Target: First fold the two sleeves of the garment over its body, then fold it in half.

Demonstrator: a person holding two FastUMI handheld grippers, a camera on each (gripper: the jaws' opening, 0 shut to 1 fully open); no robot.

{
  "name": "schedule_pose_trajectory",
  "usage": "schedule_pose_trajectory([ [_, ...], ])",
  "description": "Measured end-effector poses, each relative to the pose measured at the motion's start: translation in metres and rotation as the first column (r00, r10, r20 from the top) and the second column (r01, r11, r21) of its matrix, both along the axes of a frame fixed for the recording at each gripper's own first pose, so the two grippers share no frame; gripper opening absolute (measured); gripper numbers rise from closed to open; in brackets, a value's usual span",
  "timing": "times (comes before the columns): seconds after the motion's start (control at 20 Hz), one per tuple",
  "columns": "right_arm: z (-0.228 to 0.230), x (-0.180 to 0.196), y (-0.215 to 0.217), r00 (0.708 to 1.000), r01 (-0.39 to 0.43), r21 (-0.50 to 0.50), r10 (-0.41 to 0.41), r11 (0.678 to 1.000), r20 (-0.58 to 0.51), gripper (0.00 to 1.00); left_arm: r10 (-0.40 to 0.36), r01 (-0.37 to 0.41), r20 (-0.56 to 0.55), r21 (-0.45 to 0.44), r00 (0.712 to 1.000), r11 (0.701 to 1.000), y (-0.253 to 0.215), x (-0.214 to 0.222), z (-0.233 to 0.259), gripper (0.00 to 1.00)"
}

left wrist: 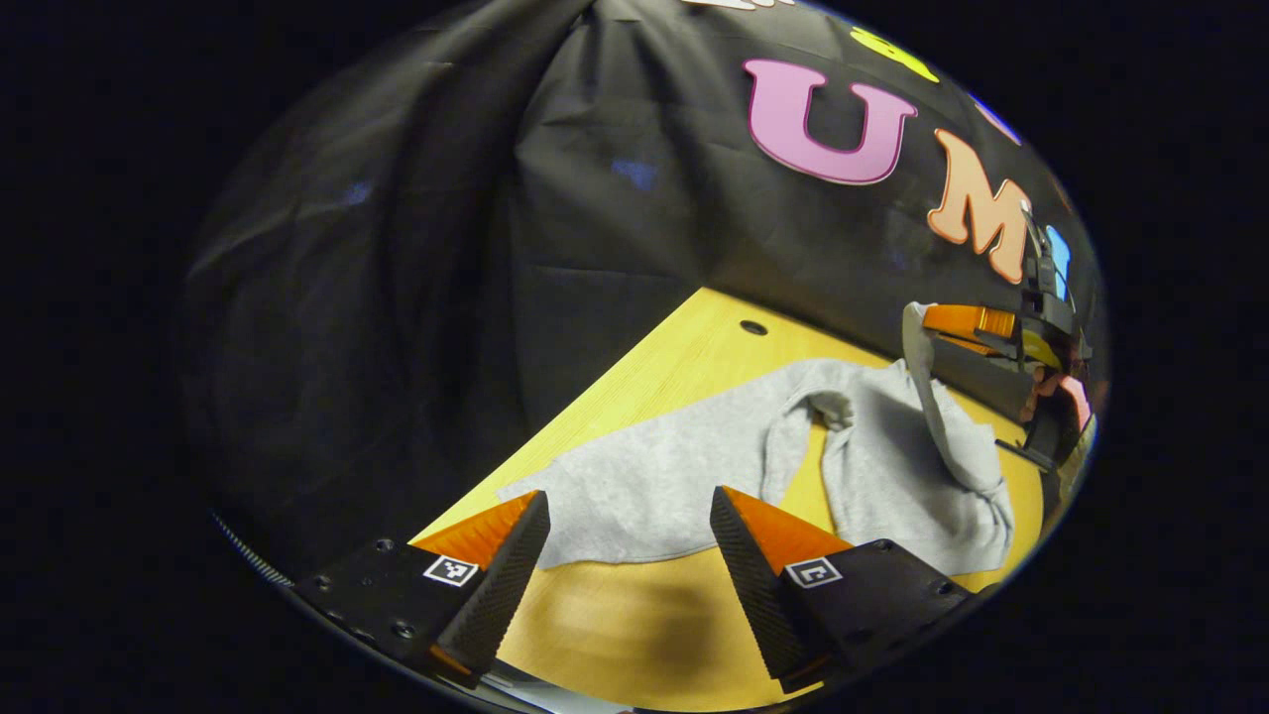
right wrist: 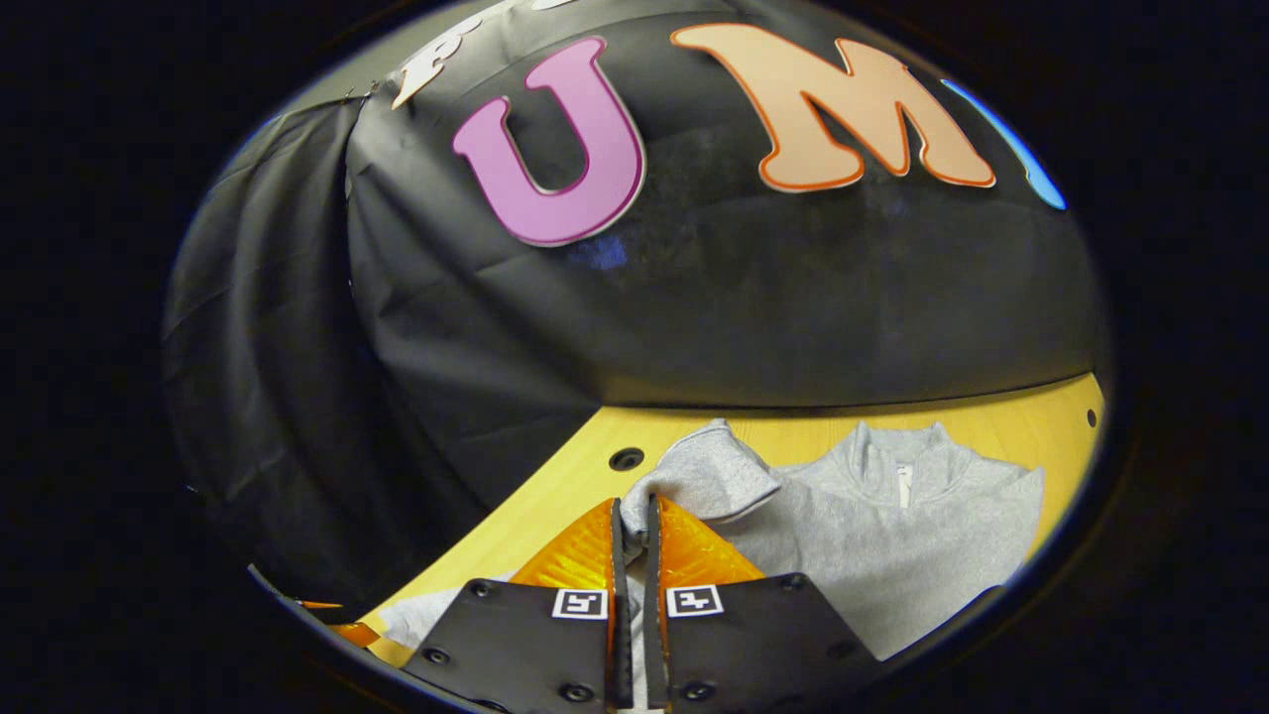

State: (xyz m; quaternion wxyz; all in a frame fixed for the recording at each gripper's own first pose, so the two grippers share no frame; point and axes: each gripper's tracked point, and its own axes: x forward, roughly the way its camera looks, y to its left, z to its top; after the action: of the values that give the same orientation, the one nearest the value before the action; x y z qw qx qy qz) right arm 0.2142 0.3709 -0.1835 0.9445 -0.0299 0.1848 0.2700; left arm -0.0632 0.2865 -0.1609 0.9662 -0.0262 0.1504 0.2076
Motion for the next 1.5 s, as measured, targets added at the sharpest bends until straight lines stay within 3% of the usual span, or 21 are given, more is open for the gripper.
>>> schedule_pose_trajectory([
  [0.15,-0.023,0.001,0.005,0.999,-0.025,-0.046,0.023,0.999,-0.03,0.07,0.03,-0.029,-0.05,0.013,0.998,0.999,0.013,0.004,-0.022,0.96],
  [0.3,-0.026,0.001,0.006,0.996,-0.062,-0.048,0.059,0.997,-0.06,0.14,0.051,-0.049,-0.092,0.02,0.994,0.999,0.024,0.003,-0.036,0.96],
  [0.35,-0.027,0.004,0.004,0.996,-0.07,-0.046,0.067,0.997,-0.062,0.3,0.055,-0.054,-0.098,0.021,0.994,0.998,0.026,0.003,-0.041,0.96],
  [0.45,-0.023,0.008,-0.002,0.995,-0.079,-0.052,0.076,0.996,-0.07,0.31,0.059,-0.057,-0.113,0.014,0.992,0.998,0.027,0.003,-0.044,0.95],
  [0.6,-0.024,0.003,-0.01,0.994,-0.086,-0.086,0.081,0.993,-0.067,0.8,0.056,-0.053,-0.117,0.029,0.991,0.998,0.027,0.006,-0.046,0.95],
  [0.75,-0.012,-0.004,-0.022,0.995,-0.091,-0.105,0.087,0.99,-0.04,0.89,0.069,-0.067,-0.136,0.018,0.988,0.998,0.028,0.004,-0.051,0.95],
  [1.0,0.011,-0.016,-0.057,0.998,-0.058,-0.124,0.06,0.991,0.009,0.95,0.094,-0.091,-0.117,0.031,0.989,0.995,0.03,0.009,-0.053,0.96],
  [1.1,0.017,-0.02,-0.076,0.999,-0.04,-0.133,0.044,0.99,0.025,0.92,0.094,-0.091,-0.117,0.031,0.989,0.995,0.029,0.008,-0.052,0.95],
  [1.15,0.019,-0.023,-0.087,0.999,-0.028,-0.141,0.033,0.99,0.032,0.97,0.092,-0.089,-0.117,0.029,0.989,0.996,0.029,0.008,-0.052,0.94],
  [1.35,0.027,-0.041,-0.135,1.0,0.011,-0.168,-0.007,0.986,0.027,0.98,0.098,-0.096,-0.091,0.025,0.991,0.995,0.028,0.016,-0.051,0.7],
  [1.45,0.034,-0.05,-0.158,0.999,0.034,-0.183,-0.028,0.983,0.035,0.98,0.087,-0.086,-0.074,0.018,0.993,0.996,0.027,0.026,-0.05,0.43],
  [1.5,0.038,-0.054,-0.17,0.998,0.049,-0.189,-0.042,0.981,0.041,0.98,0.092,-0.091,-0.071,0.019,0.993,0.996,0.027,0.03,-0.049,0.24],
])
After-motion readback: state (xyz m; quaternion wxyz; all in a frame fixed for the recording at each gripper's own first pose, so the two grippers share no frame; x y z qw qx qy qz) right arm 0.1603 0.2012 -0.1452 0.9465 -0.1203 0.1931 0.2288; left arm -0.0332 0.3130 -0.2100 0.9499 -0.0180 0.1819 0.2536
